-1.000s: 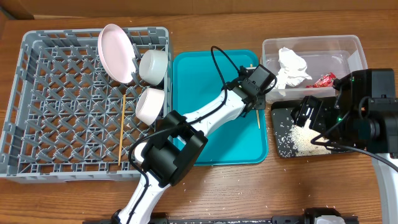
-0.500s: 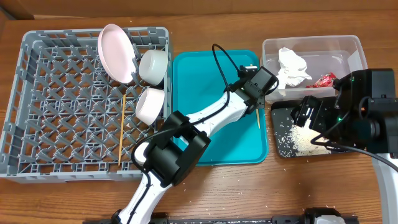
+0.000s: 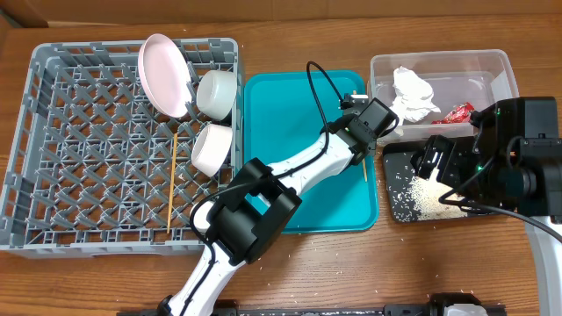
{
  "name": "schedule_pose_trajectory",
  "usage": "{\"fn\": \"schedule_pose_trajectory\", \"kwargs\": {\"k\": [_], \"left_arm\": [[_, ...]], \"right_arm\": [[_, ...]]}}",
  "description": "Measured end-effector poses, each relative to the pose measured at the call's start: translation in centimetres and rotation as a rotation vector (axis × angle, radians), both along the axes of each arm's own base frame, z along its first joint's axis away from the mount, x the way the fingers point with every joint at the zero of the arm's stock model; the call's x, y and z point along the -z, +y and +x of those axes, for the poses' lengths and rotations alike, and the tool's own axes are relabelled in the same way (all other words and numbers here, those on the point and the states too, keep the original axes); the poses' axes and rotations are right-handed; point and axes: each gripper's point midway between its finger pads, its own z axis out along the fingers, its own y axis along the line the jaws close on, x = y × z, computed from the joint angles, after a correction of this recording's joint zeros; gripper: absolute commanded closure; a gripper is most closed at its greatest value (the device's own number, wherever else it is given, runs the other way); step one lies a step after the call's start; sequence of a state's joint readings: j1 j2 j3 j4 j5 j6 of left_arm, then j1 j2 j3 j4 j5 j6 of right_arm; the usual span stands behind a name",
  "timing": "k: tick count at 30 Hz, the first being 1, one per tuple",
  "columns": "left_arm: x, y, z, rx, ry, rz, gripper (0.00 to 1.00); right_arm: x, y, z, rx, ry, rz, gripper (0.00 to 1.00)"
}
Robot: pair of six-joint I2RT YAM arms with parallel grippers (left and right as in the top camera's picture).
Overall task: Sort waste into correct bins and load items into the dishwasher
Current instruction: 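Close the left gripper on the remaining wooden chopstick and lift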
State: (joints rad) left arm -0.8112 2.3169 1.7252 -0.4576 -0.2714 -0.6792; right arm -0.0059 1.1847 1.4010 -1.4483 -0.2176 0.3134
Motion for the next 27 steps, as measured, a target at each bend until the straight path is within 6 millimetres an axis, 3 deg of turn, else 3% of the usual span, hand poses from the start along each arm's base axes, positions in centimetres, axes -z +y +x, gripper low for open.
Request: {"fn": "schedule_pose_trajectory", "kwargs": {"k": [9, 16, 21, 27], "left_arm": [[0.4, 1.1, -0.3, 0.002, 0.013, 0.073, 0.87], [0.7, 1.8, -1.7, 0.020, 0.092, 0.107, 0.85], [0.9, 3.1, -3.8, 0.041, 0.246, 0.105, 0.95], [0.9, 3.3, -4.7, 0.054, 0.340, 0.053, 0.96]], "right_arm": [[0.0, 0.0, 0.0, 0.000, 0.000, 0.000, 0.00], [0.0, 0.0, 0.0, 0.000, 0.000, 0.000, 0.00], [0.0, 0.0, 0.0, 0.000, 0.000, 0.000, 0.00], [0.0, 0.0, 0.0, 0.000, 0.000, 0.000, 0.00]]}}
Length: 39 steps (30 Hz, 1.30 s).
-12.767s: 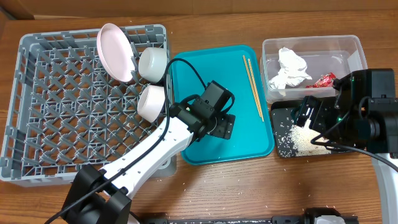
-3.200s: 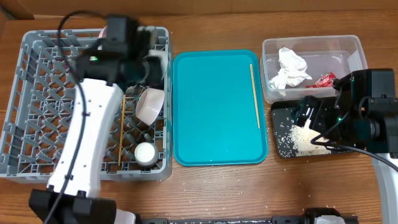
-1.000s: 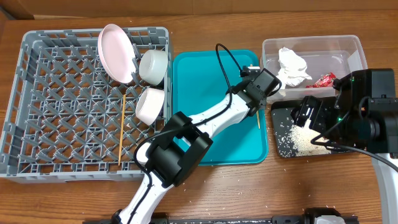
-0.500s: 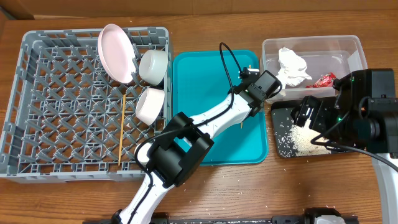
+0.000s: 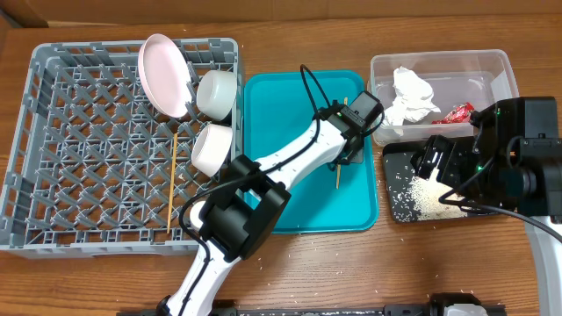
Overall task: Sort waste into correct bins and load items into the dishwasher
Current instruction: 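Close the left gripper on the remaining wooden chopstick and lift, then carry the chopstick over the dish rack with the left gripper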
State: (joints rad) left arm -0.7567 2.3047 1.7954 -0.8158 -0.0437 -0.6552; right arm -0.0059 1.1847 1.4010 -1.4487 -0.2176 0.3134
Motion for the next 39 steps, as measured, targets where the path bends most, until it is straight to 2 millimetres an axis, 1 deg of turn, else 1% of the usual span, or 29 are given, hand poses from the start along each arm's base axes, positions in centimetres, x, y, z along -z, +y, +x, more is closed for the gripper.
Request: {"fn": "schedule_pose_trajectory", "kwargs": {"k": [3, 5, 8, 9, 11, 14, 16, 18, 19, 21, 25, 28, 29, 31, 32, 33, 35, 37, 39], "left_arm": [[0.0, -0.1, 0.0, -0.001, 0.011, -0.013, 0.96], [-0.3, 0.1, -0.5, 0.001, 0.044, -0.013, 0.96], [-0.7, 1.5, -2.3, 0.002, 0.169, 0.029, 0.96], [-1.0, 2.2, -2.8, 0.006, 0.218, 0.052, 0.96], [-2.5, 3.4, -2.9, 0.009, 0.269, 0.078, 0.96], [-6.7, 5.5, -1.7, 0.003, 0.289, 0.082, 0.96], [-9.7, 6.6, -0.5, 0.002, 0.261, 0.062, 0.96], [-12.2, 7.9, 0.0, -0.005, 0.238, 0.052, 0.96], [-13.9, 9.0, -0.1, -0.011, 0.228, 0.059, 0.96], [-15.9, 10.3, -0.4, -0.016, 0.207, 0.071, 0.96], [-20.4, 11.5, -1.3, 0.022, 0.106, 0.051, 0.96], [-23.8, 13.2, -3.2, 0.043, 0.035, 0.049, 0.96], [-24.8, 14.0, -4.0, 0.041, 0.016, 0.054, 0.96], [-26.2, 16.2, -5.8, 0.021, -0.014, 0.073, 0.96], [-26.5, 17.6, -6.9, 0.004, -0.019, 0.090, 0.96], [-26.7, 19.5, -8.0, -0.025, -0.025, 0.113, 0.96], [-26.6, 22.9, -9.6, -0.085, -0.030, 0.158, 0.96], [-25.7, 27.0, -10.8, -0.173, -0.049, 0.216, 0.96], [-25.0, 28.8, -10.8, -0.215, -0.070, 0.237, 0.96]], "right_arm": [[0.0, 0.0, 0.0, 0.000, 0.000, 0.000, 0.00], [0.0, 0.0, 0.0, 0.000, 0.000, 0.000, 0.00], [0.0, 0.0, 0.0, 0.000, 0.000, 0.000, 0.00], [0.0, 0.0, 0.0, 0.000, -0.001, 0.000, 0.00], [0.0, 0.0, 0.0, 0.000, -0.001, 0.000, 0.00], [0.0, 0.0, 0.0, 0.000, 0.000, 0.000, 0.00], [0.0, 0.0, 0.0, 0.000, 0.000, 0.000, 0.00], [0.0, 0.0, 0.0, 0.000, 0.000, 0.000, 0.00], [0.0, 0.0, 0.0, 0.000, -0.001, 0.000, 0.00], [0.0, 0.0, 0.0, 0.000, 0.000, 0.000, 0.00], [0.0, 0.0, 0.0, 0.000, 0.000, 0.000, 0.00], [0.0, 0.0, 0.0, 0.000, 0.000, 0.000, 0.00], [0.0, 0.0, 0.0, 0.000, 0.000, 0.000, 0.00], [0.0, 0.0, 0.0, 0.000, -0.001, -0.001, 0.00], [0.0, 0.0, 0.0, 0.000, -0.001, 0.000, 0.00], [0.0, 0.0, 0.0, 0.000, 0.000, 0.000, 0.00], [0.0, 0.0, 0.0, 0.000, 0.000, 0.000, 0.00], [0.0, 0.0, 0.0, 0.000, 0.000, 0.000, 0.00], [0.0, 0.0, 0.0, -0.001, -0.001, -0.001, 0.00]]}}
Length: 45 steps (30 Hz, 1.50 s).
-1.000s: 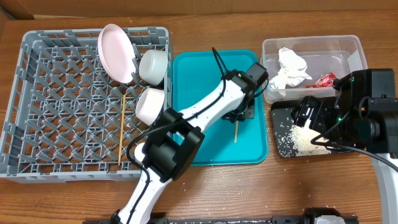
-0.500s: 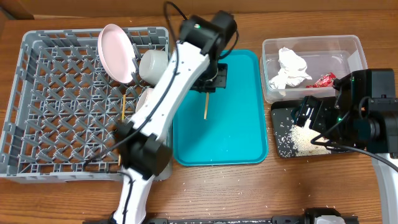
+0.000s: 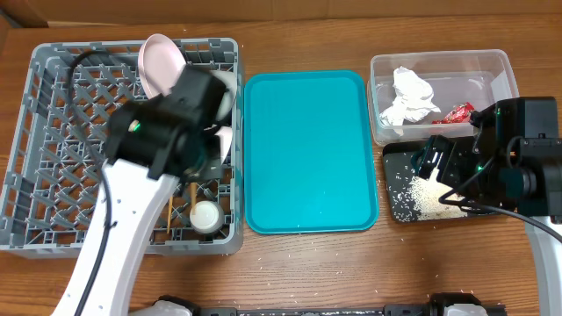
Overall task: Sort waste into correct bins and load items into the dishwasher
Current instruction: 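Carry the chopstick over the dish rack with the left gripper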
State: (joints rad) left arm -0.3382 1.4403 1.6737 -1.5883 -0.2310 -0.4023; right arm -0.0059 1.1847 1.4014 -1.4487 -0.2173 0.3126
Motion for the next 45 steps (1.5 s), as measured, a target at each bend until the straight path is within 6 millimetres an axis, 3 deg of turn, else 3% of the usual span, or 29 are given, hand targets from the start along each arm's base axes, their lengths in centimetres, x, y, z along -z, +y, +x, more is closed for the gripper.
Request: {"fn": "schedule_pose_trajectory", "kwargs": {"k": [7, 12, 18, 24, 27, 33, 45], "left_arm": [[4.8, 4.3, 1.5, -0.042, -0.018, 0.073, 0.96], [8.7, 6.2, 2.4, -0.062, -0.007, 0.101, 0.96], [11.8, 8.1, 2.7, -0.060, 0.031, 0.126, 0.96], [13.0, 8.5, 2.7, -0.011, 0.087, 0.147, 0.95], [13.7, 8.4, 2.7, 0.001, 0.117, 0.142, 0.76], [14.8, 8.1, 2.3, -0.016, 0.159, 0.126, 0.62], [14.5, 6.8, 2.1, -0.041, 0.170, 0.042, 0.62]], "right_arm": [[0.0, 0.0, 0.0, 0.000, -0.001, 0.000, 0.00], [0.0, 0.0, 0.0, 0.000, -0.001, 0.001, 0.00], [0.0, 0.0, 0.0, 0.001, 0.000, 0.001, 0.00], [0.0, 0.0, 0.0, 0.000, 0.000, 0.000, 0.00], [0.0, 0.0, 0.0, 0.000, -0.001, 0.000, 0.00], [0.0, 0.0, 0.0, 0.001, -0.001, 0.001, 0.00], [0.0, 0.0, 0.0, 0.001, 0.000, 0.001, 0.00]]}}
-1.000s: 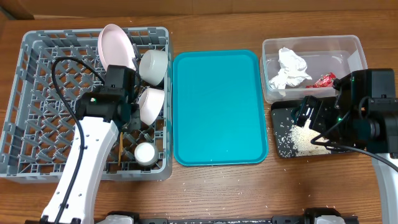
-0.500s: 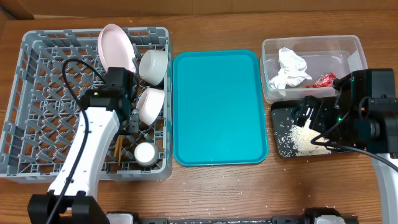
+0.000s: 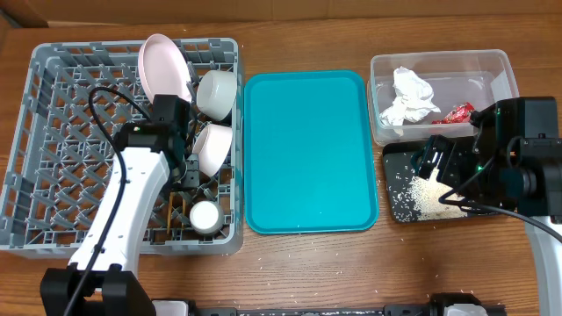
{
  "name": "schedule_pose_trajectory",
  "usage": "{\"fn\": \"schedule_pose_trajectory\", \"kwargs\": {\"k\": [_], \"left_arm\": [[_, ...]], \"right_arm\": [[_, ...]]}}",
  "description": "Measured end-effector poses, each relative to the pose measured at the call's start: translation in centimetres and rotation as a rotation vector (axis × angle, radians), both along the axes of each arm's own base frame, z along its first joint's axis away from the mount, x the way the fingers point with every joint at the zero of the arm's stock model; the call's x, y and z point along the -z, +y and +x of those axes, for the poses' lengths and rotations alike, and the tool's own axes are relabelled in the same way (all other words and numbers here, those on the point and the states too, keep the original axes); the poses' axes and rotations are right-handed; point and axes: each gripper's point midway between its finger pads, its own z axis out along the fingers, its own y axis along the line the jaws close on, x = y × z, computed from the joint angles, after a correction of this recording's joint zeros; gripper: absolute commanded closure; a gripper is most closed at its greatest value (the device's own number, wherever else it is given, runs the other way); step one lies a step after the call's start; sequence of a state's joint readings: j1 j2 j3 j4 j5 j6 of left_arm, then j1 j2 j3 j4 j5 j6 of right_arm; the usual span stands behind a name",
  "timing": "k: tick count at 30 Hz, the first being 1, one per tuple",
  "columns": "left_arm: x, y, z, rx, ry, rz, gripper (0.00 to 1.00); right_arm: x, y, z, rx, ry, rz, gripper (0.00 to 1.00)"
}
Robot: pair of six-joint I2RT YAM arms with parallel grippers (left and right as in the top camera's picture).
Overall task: Sort waste into correct bins and load items into the dishwasher
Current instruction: 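Carry the chopstick over the dish rack with the left gripper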
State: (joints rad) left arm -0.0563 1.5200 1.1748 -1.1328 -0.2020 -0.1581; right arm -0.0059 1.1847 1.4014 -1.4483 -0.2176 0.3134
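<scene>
My left gripper [image 3: 185, 174] is low over the grey dish rack [image 3: 53, 140], just left of the lower white cup [image 3: 212, 147]. Its fingers are dark against the grid, so their gap does not show. Thin wooden chopsticks [image 3: 171, 213] lie in the rack just below it. A pink plate [image 3: 167, 75] and a second white cup [image 3: 217, 91] stand at the rack's back right. My right gripper [image 3: 434, 158] hovers over the black tray [image 3: 397, 197] of spilled rice grains, fingers apart and holding nothing.
The teal tray [image 3: 307, 154] sits between rack and bins with nothing on it. A clear bin [image 3: 439, 66] at the back right holds crumpled white tissue [image 3: 408, 95] and a red wrapper [image 3: 458, 113]. A small white round item [image 3: 204, 216] sits at the rack's front right corner.
The left arm was blurred over the rack's right side. It is now still, with the gripper lowered beside the lower cup. The right arm has not moved.
My left gripper reached across the teal tray to a chopstick at its right edge. Then it held that chopstick nearer the tray's middle. After that the tray was bare and the arm was over the rack. Now the gripper sits low among the rack's cups and chopsticks.
</scene>
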Motion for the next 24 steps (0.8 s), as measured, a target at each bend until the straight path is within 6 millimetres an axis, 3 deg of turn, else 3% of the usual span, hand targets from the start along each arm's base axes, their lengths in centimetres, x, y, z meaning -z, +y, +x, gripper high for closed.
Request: {"fn": "schedule_pose_trajectory", "kwargs": {"k": [6, 10, 17, 24], "left_arm": [[-3.9, -2.7, 2.5, 0.030, -0.106, -0.135, 0.59], [-7.6, -7.0, 3.3, 0.133, -0.228, -0.272, 0.56], [-12.4, -13.0, 1.5, 0.278, -0.380, -0.395, 0.45], [-15.5, -15.8, -1.2, 0.288, -0.484, -0.403, 0.45]], "right_arm": [[0.0, 0.0, 0.0, 0.000, 0.000, 0.000, 0.00], [0.0, 0.0, 0.0, 0.000, 0.000, 0.000, 0.00], [0.0, 0.0, 0.0, 0.000, 0.000, 0.000, 0.00], [0.0, 0.0, 0.0, 0.000, 0.000, 0.000, 0.00]]}}
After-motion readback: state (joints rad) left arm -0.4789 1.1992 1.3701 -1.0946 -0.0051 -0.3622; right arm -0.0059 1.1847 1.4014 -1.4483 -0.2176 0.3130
